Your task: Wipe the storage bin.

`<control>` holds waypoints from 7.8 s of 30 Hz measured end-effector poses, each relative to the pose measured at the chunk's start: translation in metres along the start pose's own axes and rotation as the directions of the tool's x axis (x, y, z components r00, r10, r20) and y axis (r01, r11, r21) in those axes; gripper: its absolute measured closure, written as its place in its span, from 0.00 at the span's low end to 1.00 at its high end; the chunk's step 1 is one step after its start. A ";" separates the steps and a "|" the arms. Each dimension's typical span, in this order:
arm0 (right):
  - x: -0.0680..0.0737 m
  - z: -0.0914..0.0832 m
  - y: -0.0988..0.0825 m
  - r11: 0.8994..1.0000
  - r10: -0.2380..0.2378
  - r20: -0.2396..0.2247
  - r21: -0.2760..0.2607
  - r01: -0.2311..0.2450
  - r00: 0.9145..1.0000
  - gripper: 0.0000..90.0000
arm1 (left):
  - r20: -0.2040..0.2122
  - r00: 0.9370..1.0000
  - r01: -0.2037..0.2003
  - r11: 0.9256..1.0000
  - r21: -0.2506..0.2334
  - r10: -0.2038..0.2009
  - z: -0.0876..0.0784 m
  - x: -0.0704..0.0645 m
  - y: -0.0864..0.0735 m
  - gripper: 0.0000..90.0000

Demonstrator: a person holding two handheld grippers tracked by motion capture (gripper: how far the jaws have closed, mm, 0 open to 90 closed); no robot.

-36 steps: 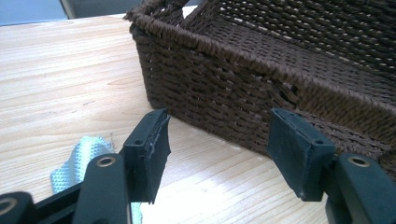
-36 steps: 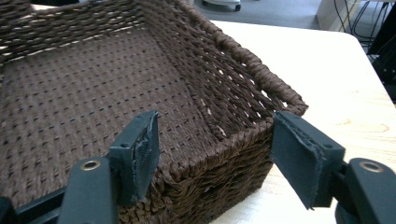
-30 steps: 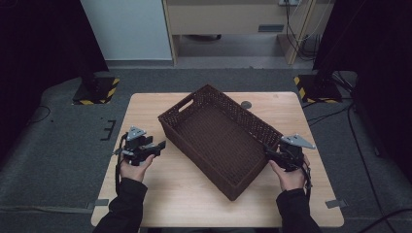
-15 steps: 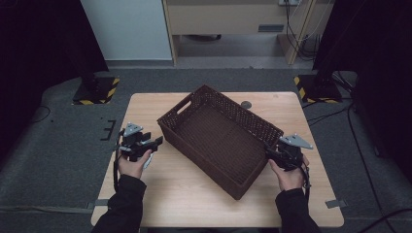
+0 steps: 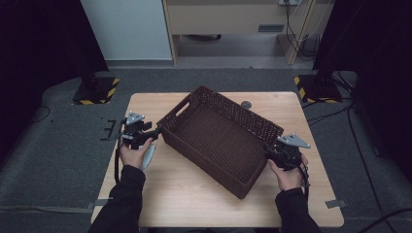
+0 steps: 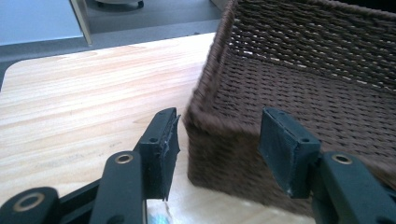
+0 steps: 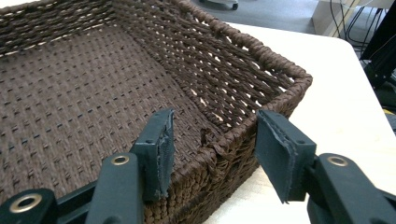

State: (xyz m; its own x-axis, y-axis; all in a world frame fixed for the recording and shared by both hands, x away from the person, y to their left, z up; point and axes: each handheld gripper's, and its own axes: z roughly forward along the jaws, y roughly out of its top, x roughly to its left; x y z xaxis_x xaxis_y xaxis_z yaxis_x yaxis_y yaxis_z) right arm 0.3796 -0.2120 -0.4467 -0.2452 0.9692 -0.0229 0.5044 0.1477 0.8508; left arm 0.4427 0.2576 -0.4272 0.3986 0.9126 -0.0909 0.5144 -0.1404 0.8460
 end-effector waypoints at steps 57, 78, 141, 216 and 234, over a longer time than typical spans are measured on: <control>-0.004 -0.007 -0.007 0.997 -0.005 -0.078 0.074 0.011 0.997 0.67 | 0.073 0.997 -0.034 0.997 0.066 0.029 -0.020 -0.026 -0.025 0.83; -0.018 -0.010 -0.005 0.999 0.024 -0.083 0.046 -0.021 0.996 0.64 | 0.055 0.998 -0.044 0.997 0.071 0.041 -0.032 -0.045 -0.035 0.82; -0.031 -0.027 -0.015 0.997 0.011 -0.090 0.078 -0.004 0.996 0.70 | -0.122 0.993 0.022 0.993 0.115 -0.008 -0.053 0.033 -0.084 0.59; -0.038 0.012 -0.003 0.995 -0.014 -0.068 0.096 0.021 0.998 0.82 | 0.065 0.995 -0.075 0.995 0.068 0.070 0.025 -0.008 -0.029 0.92; -0.035 0.008 -0.005 0.994 -0.010 -0.060 0.106 0.017 0.998 0.81 | 0.083 0.995 -0.061 0.998 -0.020 0.063 -0.003 -0.002 -0.016 0.92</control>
State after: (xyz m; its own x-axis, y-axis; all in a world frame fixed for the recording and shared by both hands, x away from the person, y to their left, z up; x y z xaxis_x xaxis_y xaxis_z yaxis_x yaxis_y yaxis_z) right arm 0.3924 -0.2448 -0.4543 -0.2997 0.9540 -0.0003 0.5851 0.1841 0.7898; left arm 0.4315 0.2596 -0.4389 0.4917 0.8670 -0.0809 0.4734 -0.1881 0.8605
